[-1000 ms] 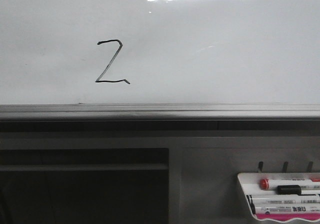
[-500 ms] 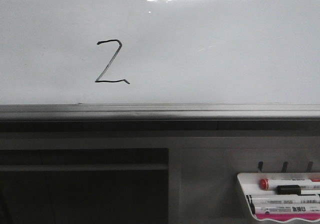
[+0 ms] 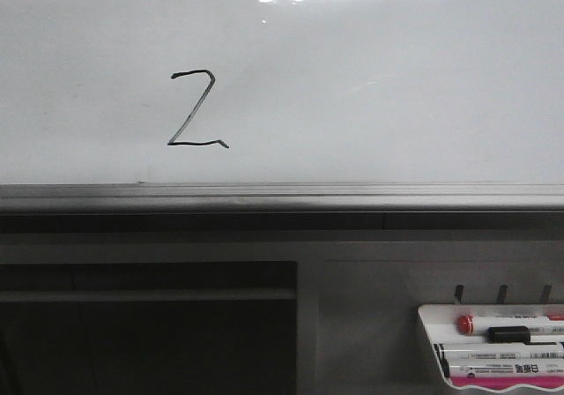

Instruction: Write number 2 on whiteboard

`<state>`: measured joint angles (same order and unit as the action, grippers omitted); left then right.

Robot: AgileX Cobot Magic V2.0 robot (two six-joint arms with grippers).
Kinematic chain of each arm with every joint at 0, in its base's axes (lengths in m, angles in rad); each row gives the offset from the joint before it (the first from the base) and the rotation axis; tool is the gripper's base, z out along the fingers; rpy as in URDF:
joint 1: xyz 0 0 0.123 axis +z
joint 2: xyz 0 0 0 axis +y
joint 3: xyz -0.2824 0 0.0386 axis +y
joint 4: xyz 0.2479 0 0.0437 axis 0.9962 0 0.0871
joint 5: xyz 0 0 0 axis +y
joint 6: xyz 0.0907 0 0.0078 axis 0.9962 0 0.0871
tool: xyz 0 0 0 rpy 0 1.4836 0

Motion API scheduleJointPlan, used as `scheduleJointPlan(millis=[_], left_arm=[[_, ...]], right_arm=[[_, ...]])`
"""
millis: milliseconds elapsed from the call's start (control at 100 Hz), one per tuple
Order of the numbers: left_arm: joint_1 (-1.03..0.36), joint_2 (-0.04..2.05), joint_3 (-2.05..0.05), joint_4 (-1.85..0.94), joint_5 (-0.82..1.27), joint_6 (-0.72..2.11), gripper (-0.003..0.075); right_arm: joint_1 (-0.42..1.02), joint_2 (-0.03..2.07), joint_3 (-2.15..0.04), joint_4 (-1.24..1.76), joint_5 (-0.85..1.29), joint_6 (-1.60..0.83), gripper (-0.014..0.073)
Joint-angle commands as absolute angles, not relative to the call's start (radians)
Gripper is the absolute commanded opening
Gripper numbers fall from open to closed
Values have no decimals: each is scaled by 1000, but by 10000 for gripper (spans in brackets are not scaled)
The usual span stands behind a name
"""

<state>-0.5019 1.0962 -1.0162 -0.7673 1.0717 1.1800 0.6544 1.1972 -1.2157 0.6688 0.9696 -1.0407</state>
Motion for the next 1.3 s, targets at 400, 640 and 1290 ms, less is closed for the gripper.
scheduleJointPlan(millis=[400,640,1290], left_arm=[[-506,1083,-1053,-624,931,982,40],[-461,1024,-940,-541,649,776,40],[-188,1011,-556,-717,-105,648,40]], right_arm=[[603,1124,-1256,620,927,-1010,279],[402,1003,-1254,532,976,-881,278],[310,995,-1239,537,994,-860,278]])
